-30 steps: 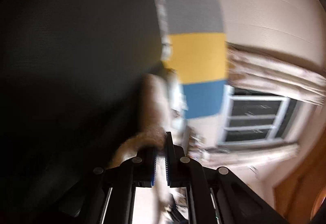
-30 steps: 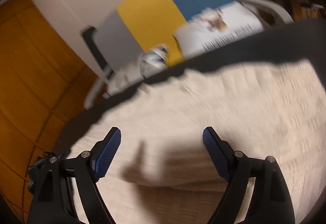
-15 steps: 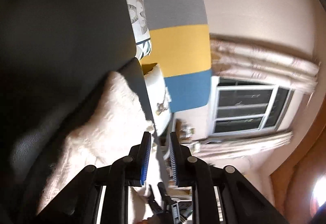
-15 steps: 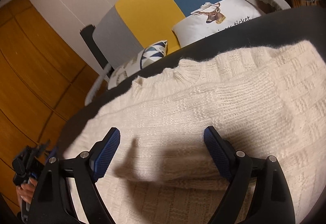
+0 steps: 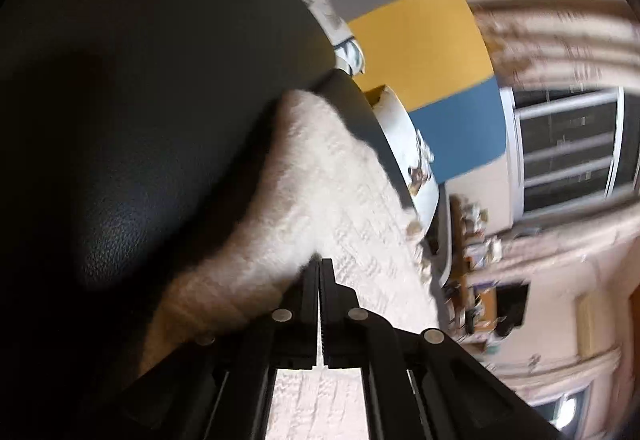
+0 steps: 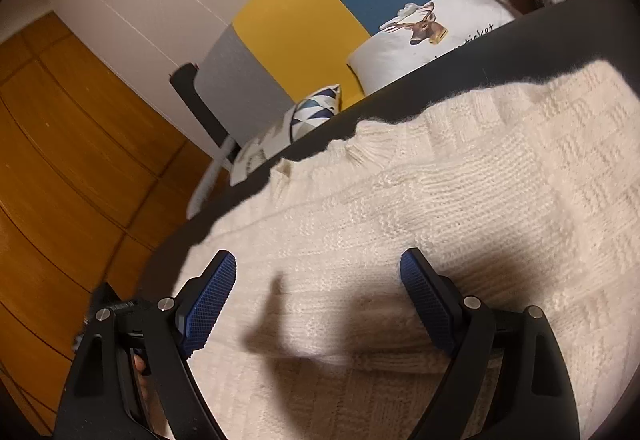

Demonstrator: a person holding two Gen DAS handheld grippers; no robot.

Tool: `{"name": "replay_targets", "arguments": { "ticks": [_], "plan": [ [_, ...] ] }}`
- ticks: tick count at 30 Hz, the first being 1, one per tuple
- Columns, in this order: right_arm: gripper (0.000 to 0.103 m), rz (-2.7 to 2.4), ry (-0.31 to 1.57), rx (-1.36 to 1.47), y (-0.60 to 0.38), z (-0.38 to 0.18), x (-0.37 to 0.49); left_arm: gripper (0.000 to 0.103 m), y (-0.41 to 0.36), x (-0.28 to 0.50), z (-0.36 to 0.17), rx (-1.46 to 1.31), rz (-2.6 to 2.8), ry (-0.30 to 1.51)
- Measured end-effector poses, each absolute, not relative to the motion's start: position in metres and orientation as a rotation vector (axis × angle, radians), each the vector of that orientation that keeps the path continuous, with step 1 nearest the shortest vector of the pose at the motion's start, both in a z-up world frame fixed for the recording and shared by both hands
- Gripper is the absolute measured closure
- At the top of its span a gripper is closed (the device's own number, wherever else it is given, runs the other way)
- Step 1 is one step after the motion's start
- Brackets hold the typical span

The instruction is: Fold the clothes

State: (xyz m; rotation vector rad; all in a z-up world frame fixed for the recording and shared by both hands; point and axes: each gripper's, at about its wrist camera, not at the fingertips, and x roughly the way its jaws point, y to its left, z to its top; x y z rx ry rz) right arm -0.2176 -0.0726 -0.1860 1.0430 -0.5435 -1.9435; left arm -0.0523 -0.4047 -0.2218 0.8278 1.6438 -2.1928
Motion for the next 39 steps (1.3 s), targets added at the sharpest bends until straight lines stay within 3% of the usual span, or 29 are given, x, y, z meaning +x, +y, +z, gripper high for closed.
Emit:
{"name": "replay_targets", "arguments": {
  "ticks": [3, 10, 15, 20, 21, 23, 24, 25, 31, 35, 39],
  "plan": [
    [0.016, -1.893, -0.687, 1.052, -0.037, -0.179, -0.223, 0.088, -0.407, -0.056, -0.206, 0.847, -2.261, 1.61],
    [0.016, -1.912, -0.964, 1.076, 0.059, -0.176, -0.231, 0.084, -0.383, -0.087, -0.163, 0.939, -2.524, 1.234],
    [0.017, -1.934, -0.865, 1.137, 0.057, -0.177, -0.242, 0.083, -0.34, -0.115, -0.149, 1.096, -2.678, 0.819],
    [0.02, -1.976, -0.666, 1.243, 0.017, -0.185, -0.255, 0.083, -0.314, -0.125, -0.159, 1.174, -2.671, 0.579],
    [0.022, -1.987, -0.622, 1.255, 0.009, -0.186, -0.256, 0.083, -0.312, -0.126, -0.162, 1.184, -2.665, 0.556],
    [0.041, -2.003, -0.553, 1.276, -0.002, -0.191, -0.257, 0.083, -0.311, -0.123, -0.168, 1.175, -2.659, 0.548],
    [0.075, -2.023, -0.508, 1.294, -0.008, -0.194, -0.258, 0.083, -0.312, -0.122, -0.17, 1.166, -2.66, 0.549],
    [0.096, -2.03, -0.48, 1.308, -0.012, -0.197, -0.258, 0.083, -0.312, -0.122, -0.17, 1.161, -2.661, 0.549],
    [0.096, -2.106, -0.323, 1.186, -0.015, -0.164, -0.245, 0.083, -0.327, -0.124, -0.155, 1.037, -2.649, 0.566],
    [0.096, -2.165, -0.174, 1.254, -0.019, -0.171, -0.247, 0.081, -0.348, -0.135, -0.178, 1.178, -2.559, 0.558],
    [0.092, -2.127, -0.26, 1.306, -0.009, -0.191, -0.25, 0.081, -0.354, -0.12, -0.177, 1.133, -2.593, 0.588]
  ]
}}
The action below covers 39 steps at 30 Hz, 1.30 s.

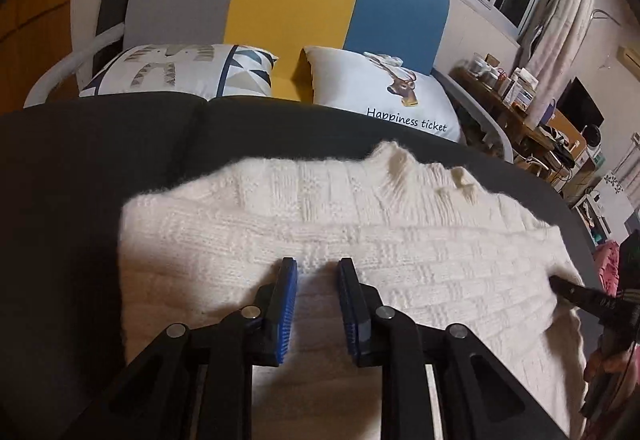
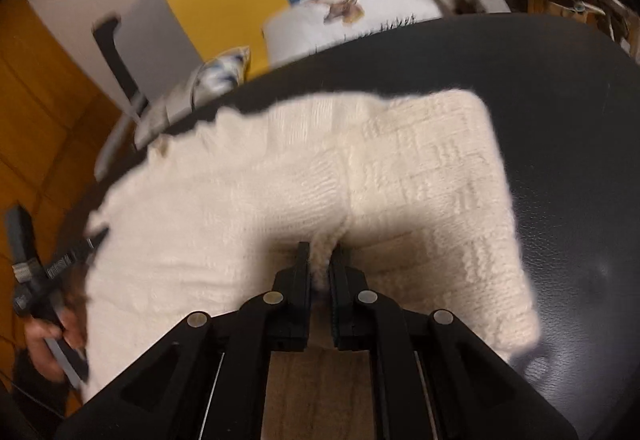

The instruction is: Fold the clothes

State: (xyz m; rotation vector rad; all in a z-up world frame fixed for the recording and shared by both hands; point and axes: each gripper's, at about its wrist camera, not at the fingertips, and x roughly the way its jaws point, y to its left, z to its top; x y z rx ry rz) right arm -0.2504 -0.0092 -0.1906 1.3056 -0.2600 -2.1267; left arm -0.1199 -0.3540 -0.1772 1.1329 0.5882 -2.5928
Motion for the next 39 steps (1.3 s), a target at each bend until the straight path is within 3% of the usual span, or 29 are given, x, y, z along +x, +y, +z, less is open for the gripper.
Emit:
{"name": "replay_targets", "arguments": {
  "ticks": [3, 5, 7, 9, 14, 17, 29, 39],
  "plan": [
    [0.082, -2.141, -0.302, 1.297, 0.001, -0.186, -0.249, 0.082, -0.352, -0.109, -0.167, 1.075, -2.624, 0.577],
    [0.07, -2.26, -0.205, 1.209, 0.001, -0.166, -0.241, 0.082, -0.346, -0.107, -0.159, 1.028, -2.675, 0.502],
    [0.049, -2.28, -0.133, 1.101, -0.011, -0.144, -0.232, 0.082, -0.341, -0.107, -0.156, 1.014, -2.691, 0.422],
    [0.044, -2.24, -0.05, 1.033, -0.036, -0.131, -0.226, 0.082, -0.345, -0.113, -0.164, 1.07, -2.64, 0.395],
    [0.044, -2.194, 0.333, 1.023, -0.128, -0.149, -0.22, 0.083, -0.372, -0.114, -0.179, 1.11, -2.557, 0.564],
    [0.04, -2.228, 0.418, 1.008, -0.14, -0.175, -0.217, 0.083, -0.366, -0.115, -0.178, 1.122, -2.52, 0.491],
    [0.039, -2.21, 0.365, 1.011, -0.12, -0.15, -0.194, 0.081, -0.358, -0.092, -0.165, 1.113, -2.412, 0.346],
    [0.034, -2.227, 0.348, 1.049, -0.123, -0.177, -0.182, 0.078, -0.36, -0.075, -0.175, 1.095, -2.385, 0.339]
  ]
}}
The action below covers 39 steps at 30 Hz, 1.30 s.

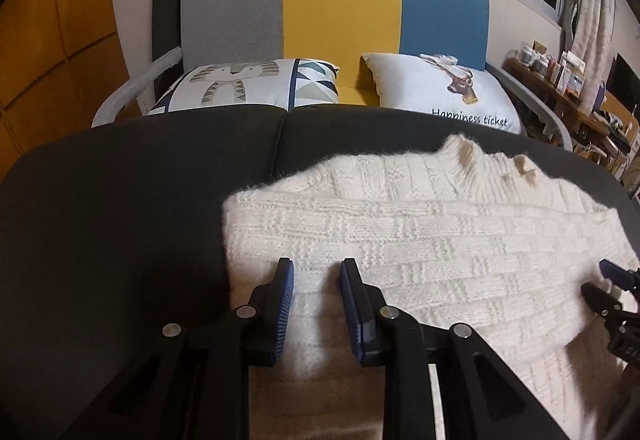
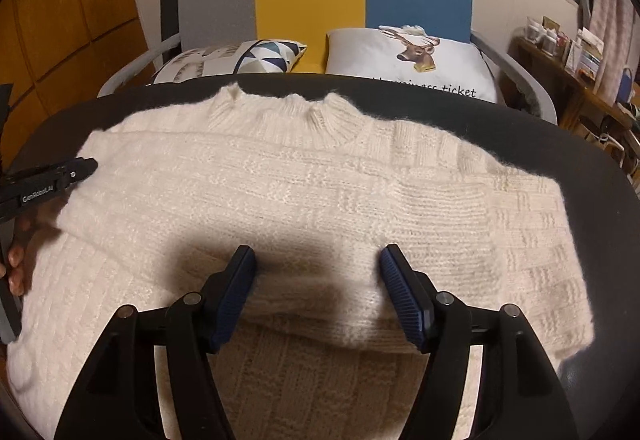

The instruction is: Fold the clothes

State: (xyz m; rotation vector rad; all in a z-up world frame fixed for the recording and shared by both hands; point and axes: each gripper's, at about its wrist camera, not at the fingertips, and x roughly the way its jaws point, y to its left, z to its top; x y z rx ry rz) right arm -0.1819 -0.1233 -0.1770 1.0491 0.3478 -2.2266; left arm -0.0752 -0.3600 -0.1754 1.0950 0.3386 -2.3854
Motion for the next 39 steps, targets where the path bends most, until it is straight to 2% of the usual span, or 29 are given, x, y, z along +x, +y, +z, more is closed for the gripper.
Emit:
{"name": "replay_targets", "arguments": {
  "ticks": [7, 14, 16, 24, 29, 32, 34, 39],
  "plan": [
    [0.034, -2.239, 0.36, 1.045, -0.126, -0.167, -0.177, 0.078, -0.349, -0.057, -0.163, 1.082, -2.393, 0.297],
    [0.034, -2.191, 0.385, 0.992, -0.141, -0.161, -0.155, 0.078, -0.338, -0.05, -0.179, 1.131, -2.375, 0.233],
    [0.03, -2.188, 0.402, 1.013, -0.145, -0.171, -0.155, 0.078, -0.338, -0.051, -0.181, 1.131, -2.373, 0.225],
    [0.029, -2.171, 0.364, 1.043, -0.132, -0.157, -0.143, 0.078, -0.317, -0.018, -0.15, 1.091, -2.44, 0.312],
    [0.029, -2.169, 0.349, 1.094, -0.088, -0.151, -0.111, 0.076, -0.3, 0.016, -0.181, 1.167, -2.441, 0.342],
    [0.029, -2.207, 0.319, 1.194, -0.057, -0.174, -0.104, 0.074, -0.304, 0.02, -0.188, 1.132, -2.448, 0.363],
    [0.027, -2.222, 0.249, 1.139, -0.04, -0.183, -0.097, 0.073, -0.307, 0.017, -0.188, 1.145, -2.437, 0.369],
    [0.027, -2.174, 0.23, 1.181, -0.037, -0.167, -0.092, 0.074, -0.295, 0.04, -0.164, 1.129, -2.457, 0.377]
  ]
}}
